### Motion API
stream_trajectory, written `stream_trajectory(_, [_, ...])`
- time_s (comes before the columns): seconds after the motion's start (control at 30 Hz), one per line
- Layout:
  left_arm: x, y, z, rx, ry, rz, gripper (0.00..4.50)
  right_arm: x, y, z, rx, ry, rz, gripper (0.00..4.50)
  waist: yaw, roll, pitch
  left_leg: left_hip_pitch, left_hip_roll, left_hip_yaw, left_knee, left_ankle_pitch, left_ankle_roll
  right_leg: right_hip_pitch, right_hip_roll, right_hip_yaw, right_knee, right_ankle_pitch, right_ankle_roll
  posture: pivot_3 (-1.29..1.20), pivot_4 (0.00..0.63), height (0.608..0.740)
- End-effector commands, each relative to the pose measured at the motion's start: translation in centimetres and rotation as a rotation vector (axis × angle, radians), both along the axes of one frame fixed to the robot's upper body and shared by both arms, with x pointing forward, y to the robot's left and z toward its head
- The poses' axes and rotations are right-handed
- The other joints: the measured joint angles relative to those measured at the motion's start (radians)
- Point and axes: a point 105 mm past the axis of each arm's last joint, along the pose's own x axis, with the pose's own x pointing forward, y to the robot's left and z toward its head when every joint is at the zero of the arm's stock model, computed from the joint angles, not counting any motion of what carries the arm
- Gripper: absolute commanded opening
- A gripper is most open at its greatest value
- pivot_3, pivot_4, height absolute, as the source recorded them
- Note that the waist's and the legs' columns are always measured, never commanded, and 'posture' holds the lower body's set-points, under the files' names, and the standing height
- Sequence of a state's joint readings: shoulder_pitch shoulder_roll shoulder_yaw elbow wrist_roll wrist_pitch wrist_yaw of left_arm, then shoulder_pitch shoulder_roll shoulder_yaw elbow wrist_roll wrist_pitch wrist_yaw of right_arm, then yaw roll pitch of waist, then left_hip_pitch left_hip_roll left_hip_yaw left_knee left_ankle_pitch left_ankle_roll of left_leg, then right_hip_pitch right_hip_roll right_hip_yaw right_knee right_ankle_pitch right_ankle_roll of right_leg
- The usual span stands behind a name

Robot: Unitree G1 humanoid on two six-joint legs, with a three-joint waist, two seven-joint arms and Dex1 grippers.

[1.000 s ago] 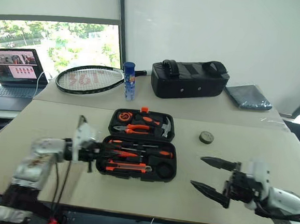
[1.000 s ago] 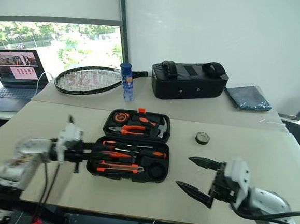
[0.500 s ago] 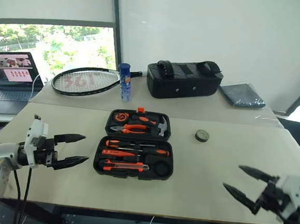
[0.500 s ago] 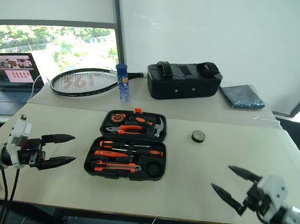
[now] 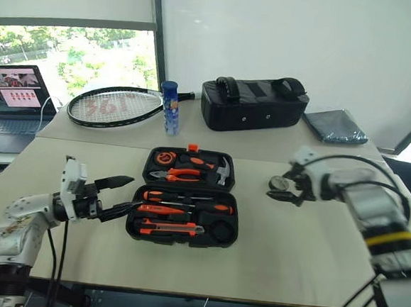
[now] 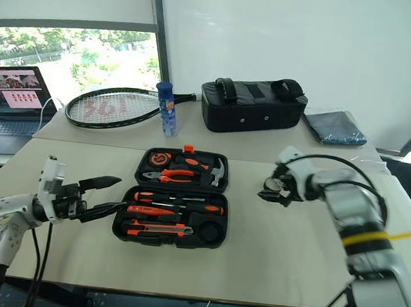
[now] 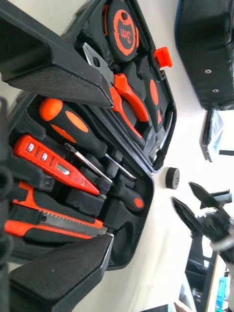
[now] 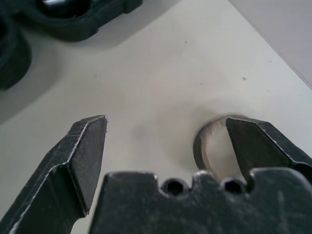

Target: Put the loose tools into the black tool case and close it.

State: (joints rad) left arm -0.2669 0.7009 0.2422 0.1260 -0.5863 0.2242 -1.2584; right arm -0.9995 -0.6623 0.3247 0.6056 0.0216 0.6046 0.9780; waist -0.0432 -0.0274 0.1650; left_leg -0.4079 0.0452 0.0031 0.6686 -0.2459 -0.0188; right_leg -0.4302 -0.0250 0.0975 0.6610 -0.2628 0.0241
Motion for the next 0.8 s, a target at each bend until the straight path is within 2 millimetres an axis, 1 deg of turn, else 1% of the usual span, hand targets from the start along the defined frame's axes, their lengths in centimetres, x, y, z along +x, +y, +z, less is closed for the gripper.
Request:
stream_trajectory(0.03, [-0.1, 0.0, 0.8, 0.001, -0.04, 0.014, 4.4, 1.3, -1.3, 0.4, -0.052, 0.024, -0.093, 4.5, 0.005, 0.0, 0.0, -0.001, 0.0, -0.001, 0.0, 0.0, 0.0, -0.001, -0.001, -0.001, 0.0, 0.0, 0.0, 0.0, 0.15, 0.74])
stream_trajectory(0.17, [-0.6, -0.1, 0.8, -0.003, -0.045, 0.02, 4.4, 2.1, -1.0, 0.6, -0.08, 0.047, -0.133, 4.5, 0.001, 0.0, 0.0, -0.005, -0.001, 0.0, 0.0, 0.0, 0.0, -0.004, -0.003, -0.001, 0.002, 0.0, 0.001, 0.0, 0.15, 0.74])
stream_trajectory(0.27, [-0.7, 0.1, 0.9, -0.002, -0.052, 0.036, 4.4, 2.3, -0.7, 1.7, -0.032, 0.034, -0.118, 4.5, 0.002, 0.0, 0.0, -0.006, -0.002, 0.0, 0.0, 0.0, 0.0, -0.005, -0.003, -0.002, 0.002, 0.0, 0.001, 0.0, 0.15, 0.74])
stream_trajectory(0.37, [-1.0, 0.5, 0.8, 0.001, -0.053, 0.05, 4.4, 2.1, -0.3, 3.1, 0.016, 0.028, -0.097, 4.5, -0.001, 0.0, 0.0, -0.006, -0.002, 0.0, 0.0, 0.0, 0.0, -0.006, -0.003, -0.001, 0.002, 0.0, 0.001, 0.0, 0.15, 0.74])
stream_trajectory(0.47, [-1.0, 0.7, 0.7, 0.003, -0.054, 0.059, 4.4, 1.6, -0.4, 3.5, 0.029, 0.049, -0.081, 4.5, -0.002, 0.0, 0.0, -0.006, -0.002, 0.0, 0.0, 0.0, -0.001, -0.007, -0.003, -0.001, 0.003, 0.001, 0.0, 0.0, 0.15, 0.74])
stream_trajectory(0.57, [-1.0, 0.6, 0.8, 0.003, -0.056, 0.05, 4.4, 1.2, -0.9, 3.2, 0.001, 0.071, -0.088, 4.5, -0.003, 0.001, 0.0, -0.005, -0.001, 0.0, 0.001, 0.001, -0.001, -0.007, -0.002, -0.001, 0.004, 0.001, 0.0, 0.0, 0.15, 0.74])
stream_trajectory(0.63, [-1.1, 0.4, 0.8, 0.0, -0.06, 0.031, 4.4, 1.1, -1.6, 2.3, -0.027, 0.091, -0.106, 4.5, -0.003, 0.001, 0.0, -0.005, -0.001, 0.0, 0.001, 0.001, -0.001, -0.007, -0.002, -0.001, 0.004, 0.001, 0.0, 0.0, 0.15, 0.74])
stream_trajectory(0.8, [-1.5, -0.5, 1.0, 0.006, -0.068, -0.039, 4.4, 1.0, -2.0, 0.5, -0.035, 0.139, -0.135, 4.5, -0.003, 0.001, 0.0, -0.005, -0.001, 0.0, 0.001, 0.001, -0.001, -0.006, -0.002, -0.001, 0.004, 0.001, 0.0, 0.0, 0.15, 0.74])
